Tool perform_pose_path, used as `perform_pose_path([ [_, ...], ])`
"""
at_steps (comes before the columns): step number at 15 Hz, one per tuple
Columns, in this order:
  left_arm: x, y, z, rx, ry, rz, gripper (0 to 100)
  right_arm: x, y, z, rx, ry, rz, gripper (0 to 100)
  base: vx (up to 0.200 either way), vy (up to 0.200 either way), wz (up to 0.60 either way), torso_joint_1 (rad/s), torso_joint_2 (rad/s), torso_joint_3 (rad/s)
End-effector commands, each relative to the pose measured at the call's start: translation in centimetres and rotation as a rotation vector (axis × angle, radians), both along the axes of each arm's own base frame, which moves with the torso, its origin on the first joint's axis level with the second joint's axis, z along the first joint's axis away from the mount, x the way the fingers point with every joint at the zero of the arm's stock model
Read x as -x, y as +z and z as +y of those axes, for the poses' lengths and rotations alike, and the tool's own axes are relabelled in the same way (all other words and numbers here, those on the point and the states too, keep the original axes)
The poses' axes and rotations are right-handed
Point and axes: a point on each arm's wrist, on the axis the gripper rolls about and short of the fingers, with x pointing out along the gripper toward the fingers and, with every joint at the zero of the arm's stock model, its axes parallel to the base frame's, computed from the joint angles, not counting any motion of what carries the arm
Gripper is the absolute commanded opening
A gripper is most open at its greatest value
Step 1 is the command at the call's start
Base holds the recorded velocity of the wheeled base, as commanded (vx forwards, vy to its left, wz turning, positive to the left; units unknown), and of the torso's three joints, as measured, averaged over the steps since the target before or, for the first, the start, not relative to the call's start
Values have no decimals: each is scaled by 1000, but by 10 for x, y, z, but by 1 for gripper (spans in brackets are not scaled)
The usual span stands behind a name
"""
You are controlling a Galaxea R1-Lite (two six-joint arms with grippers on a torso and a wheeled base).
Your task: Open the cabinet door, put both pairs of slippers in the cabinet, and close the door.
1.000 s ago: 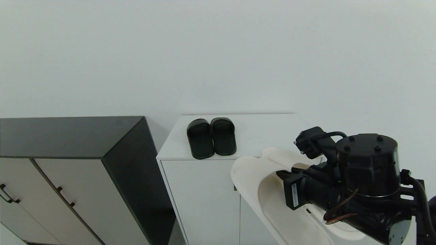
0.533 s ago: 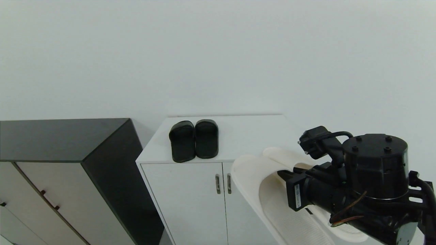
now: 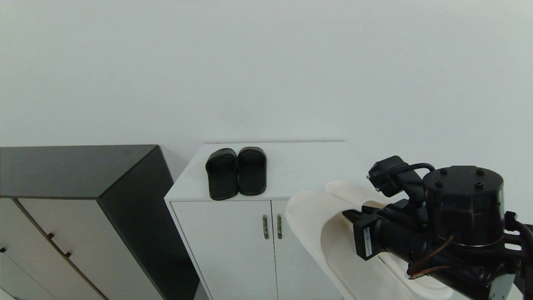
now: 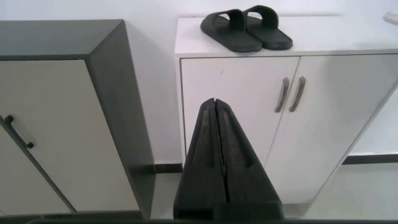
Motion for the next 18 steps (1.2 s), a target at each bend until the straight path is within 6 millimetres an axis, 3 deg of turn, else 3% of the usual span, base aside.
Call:
perform_pose_path([
  [1, 0, 0, 0, 0, 1, 1, 0, 0, -2, 0, 8, 0, 1, 0, 0, 0, 0, 0, 0, 0],
  [7, 0, 0, 0, 2, 2, 1, 0, 0, -5, -1, 16, 3, 10, 0, 0, 0, 0, -16, 28, 17],
  [14, 0, 0, 0, 3, 2, 1, 0, 2, -8, -1, 24, 9, 18, 0, 0, 0, 0, -185, 423, 230],
  [15, 0, 0, 0, 6, 2, 1, 100, 2, -8, -1, 26, 8, 17, 0, 0, 0, 0, -237, 559, 320],
  [18, 0, 0, 0, 5, 0, 1, 100, 3, -14, -1, 32, 36, 40, 0, 0, 0, 0, -232, 551, 308],
])
